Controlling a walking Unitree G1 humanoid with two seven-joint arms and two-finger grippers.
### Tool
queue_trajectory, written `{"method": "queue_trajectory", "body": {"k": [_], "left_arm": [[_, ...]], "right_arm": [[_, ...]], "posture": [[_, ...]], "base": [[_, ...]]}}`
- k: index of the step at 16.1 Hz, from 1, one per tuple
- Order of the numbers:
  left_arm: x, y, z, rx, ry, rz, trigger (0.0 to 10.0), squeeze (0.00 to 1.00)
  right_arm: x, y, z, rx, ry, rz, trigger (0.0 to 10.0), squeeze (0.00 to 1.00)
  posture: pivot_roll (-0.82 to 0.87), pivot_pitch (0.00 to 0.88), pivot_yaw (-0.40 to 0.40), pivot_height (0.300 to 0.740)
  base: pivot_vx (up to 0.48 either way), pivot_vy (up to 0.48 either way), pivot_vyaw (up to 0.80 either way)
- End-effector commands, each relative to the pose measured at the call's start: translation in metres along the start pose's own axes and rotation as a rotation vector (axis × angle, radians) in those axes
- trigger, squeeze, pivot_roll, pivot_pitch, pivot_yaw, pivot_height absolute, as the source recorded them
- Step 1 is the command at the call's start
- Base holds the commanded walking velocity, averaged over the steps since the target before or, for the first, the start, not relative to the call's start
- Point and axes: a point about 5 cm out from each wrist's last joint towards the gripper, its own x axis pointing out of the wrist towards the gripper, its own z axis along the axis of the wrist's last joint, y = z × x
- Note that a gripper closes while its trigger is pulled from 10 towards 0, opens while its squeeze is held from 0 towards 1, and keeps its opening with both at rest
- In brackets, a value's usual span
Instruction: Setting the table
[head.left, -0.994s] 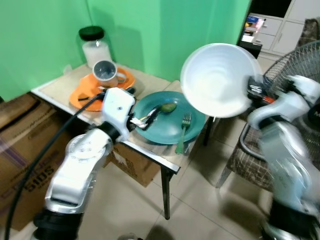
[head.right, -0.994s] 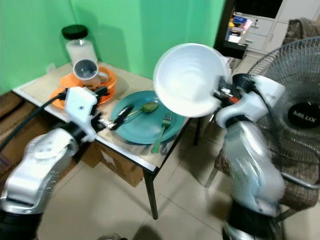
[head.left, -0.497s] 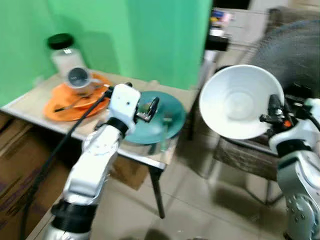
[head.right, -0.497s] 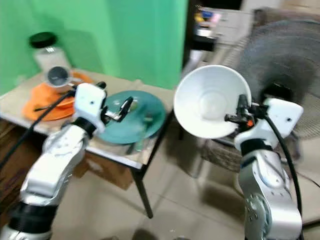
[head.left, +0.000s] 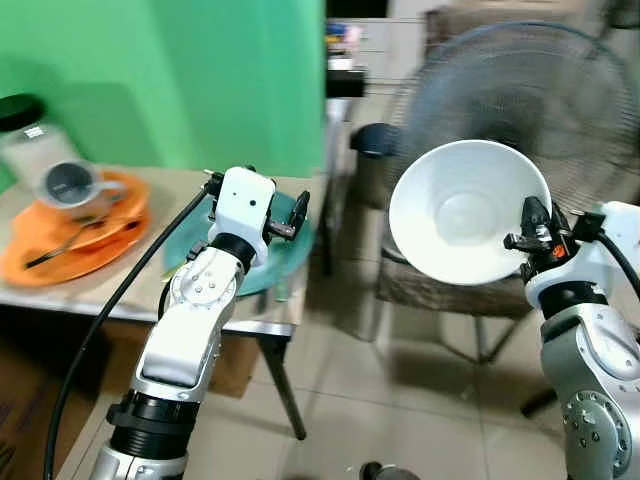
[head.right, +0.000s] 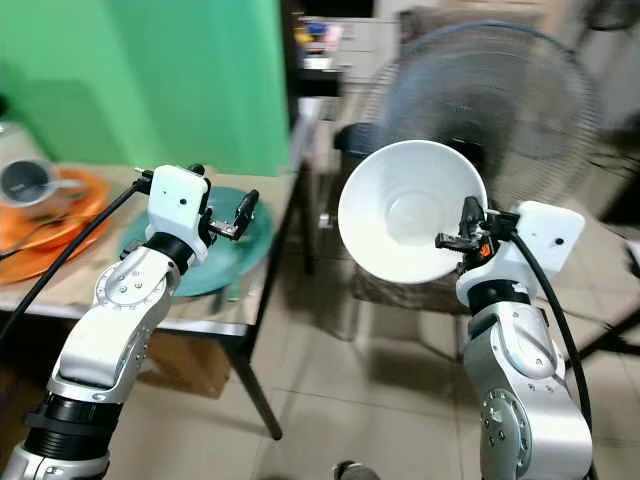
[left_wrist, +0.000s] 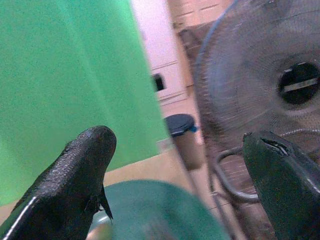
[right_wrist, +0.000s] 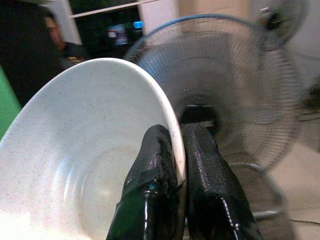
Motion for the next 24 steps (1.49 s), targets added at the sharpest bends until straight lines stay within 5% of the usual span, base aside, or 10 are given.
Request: {"method": "queue_trajectory", "body": {"k": [1,4,9,16,24], "left_arm": [[-0.001,0.001,0.004,0.006,-0.007,0.009,10.0,0.0],[-0.003,0.004,0.0,-0.018,0.001,0.023,10.0,0.0],[-0.002,0.002,0.001,-0.021,0.009,0.023,10.0,0.0],[-0.005,0.008,-0.001,-0.047,0.012,0.049,10.0,0.0],[-0.007,0.01,-0.003,-0.07,0.026,0.024,10.0,0.0]], "right_arm": [[0.001,0.004,0.009,-0.004,-0.041,0.009,10.0,0.0],[0.004,0.013,0.007,0.027,-0.039,0.042,10.0,0.0],[0.001,0.016,-0.002,-0.085,-0.011,0.062,10.0,0.0],[-0.003,0.017,-0.011,-0.053,0.036,0.05,10.0,0.0],[-0.005,0.018,-0.017,-0.049,0.064,0.04,10.0,0.0]], "posture": [[-0.06,0.0,0.063,0.74],[-0.06,0.0,0.057,0.74],[-0.06,0.0,0.065,0.74],[-0.06,0.0,0.061,0.74],[-0.05,0.0,0.07,0.74]], "base": [[0.0,0.0,-0.78],[0.0,0.0,-0.78],[0.0,0.0,-0.79],[0.0,0.0,-0.78],[0.313,0.0,-0.3]]}}
